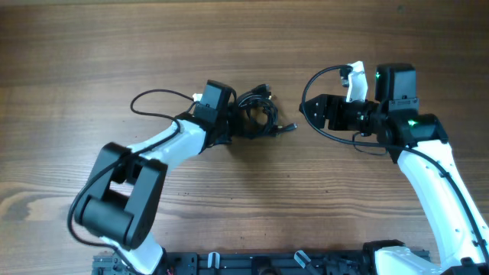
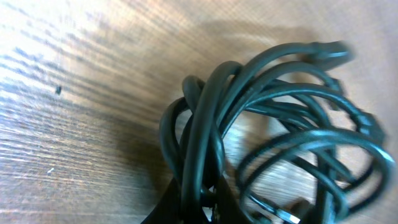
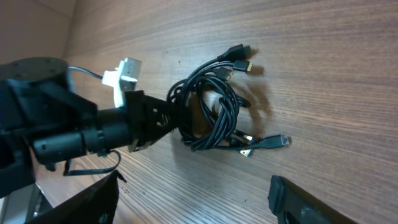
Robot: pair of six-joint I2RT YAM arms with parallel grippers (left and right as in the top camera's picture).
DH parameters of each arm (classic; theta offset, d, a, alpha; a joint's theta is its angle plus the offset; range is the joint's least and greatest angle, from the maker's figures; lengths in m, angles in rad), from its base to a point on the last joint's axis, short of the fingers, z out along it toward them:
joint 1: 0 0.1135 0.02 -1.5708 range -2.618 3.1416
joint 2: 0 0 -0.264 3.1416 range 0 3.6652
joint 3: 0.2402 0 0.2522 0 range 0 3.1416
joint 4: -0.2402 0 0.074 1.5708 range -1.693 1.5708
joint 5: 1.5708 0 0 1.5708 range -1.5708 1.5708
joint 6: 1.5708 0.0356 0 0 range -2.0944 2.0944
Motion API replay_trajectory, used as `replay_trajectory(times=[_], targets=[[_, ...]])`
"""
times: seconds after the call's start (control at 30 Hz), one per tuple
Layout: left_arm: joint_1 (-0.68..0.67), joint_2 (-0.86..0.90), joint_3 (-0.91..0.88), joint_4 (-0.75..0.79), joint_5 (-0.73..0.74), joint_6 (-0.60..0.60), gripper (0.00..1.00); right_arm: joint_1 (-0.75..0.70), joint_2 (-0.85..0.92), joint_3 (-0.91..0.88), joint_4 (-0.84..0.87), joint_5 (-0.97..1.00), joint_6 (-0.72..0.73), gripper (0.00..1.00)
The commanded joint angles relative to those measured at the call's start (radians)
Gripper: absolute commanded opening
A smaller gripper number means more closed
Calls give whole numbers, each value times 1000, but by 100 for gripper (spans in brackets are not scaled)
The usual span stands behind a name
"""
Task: Untangle cables
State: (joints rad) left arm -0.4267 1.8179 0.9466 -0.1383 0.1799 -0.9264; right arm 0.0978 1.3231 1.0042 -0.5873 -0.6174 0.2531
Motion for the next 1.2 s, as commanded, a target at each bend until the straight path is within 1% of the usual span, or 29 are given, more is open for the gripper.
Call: replay_trajectory(times=[0.0, 0.03, 0.17, 0.27, 0.37, 0.5, 0.6, 0.83, 0.9, 0.97, 1.0, 1.03, 1.07, 1.1, 1.13, 1.17], targets=[[16, -179, 55, 35, 34, -3, 4, 6, 8, 18, 42, -59, 38, 74], [13, -215, 55, 53, 48, -7, 4, 6, 8, 18, 58, -61, 62, 73], [-9, -295, 55, 56, 47, -112, 4, 13, 8, 18, 108, -64, 126, 72], [-34, -296, 55, 57, 47, -255, 4, 49, 9, 18, 124, -12, 198, 68], [-55, -296, 55, 91, 46, -327, 4, 85, 9, 18, 123, 70, 272, 64], [-79, -296, 55, 106, 29, -431, 4, 121, 10, 18, 131, 107, 333, 63], [-98, -296, 55, 105, 28, -444, 4, 132, 13, 18, 137, 135, 359, 62], [-135, -296, 55, 105, 28, -444, 4, 148, 62, 18, 220, 139, 396, 57], [-135, -296, 55, 105, 29, -444, 4, 159, 88, 18, 245, 139, 403, 52], [-138, -296, 55, 105, 32, -443, 4, 163, 109, 18, 253, 140, 401, 44], [-139, -296, 54, 100, 32, -443, 4, 162, 114, 18, 251, 144, 397, 38], [-139, -296, 54, 84, 32, -417, 4, 159, 117, 18, 245, 162, 391, 28], [-135, -296, 54, 79, 34, -329, 4, 151, 117, 18, 237, 177, 374, 15], [-129, -296, 55, 86, 48, -212, 4, 130, 117, 19, 214, 184, 374, 4], [-120, -298, 55, 96, 64, -137, 4, 112, 117, 18, 194, 184, 365, 4], [-113, -300, 55, 105, 79, -101, 4, 100, 117, 18, 181, 184, 354, 4]])
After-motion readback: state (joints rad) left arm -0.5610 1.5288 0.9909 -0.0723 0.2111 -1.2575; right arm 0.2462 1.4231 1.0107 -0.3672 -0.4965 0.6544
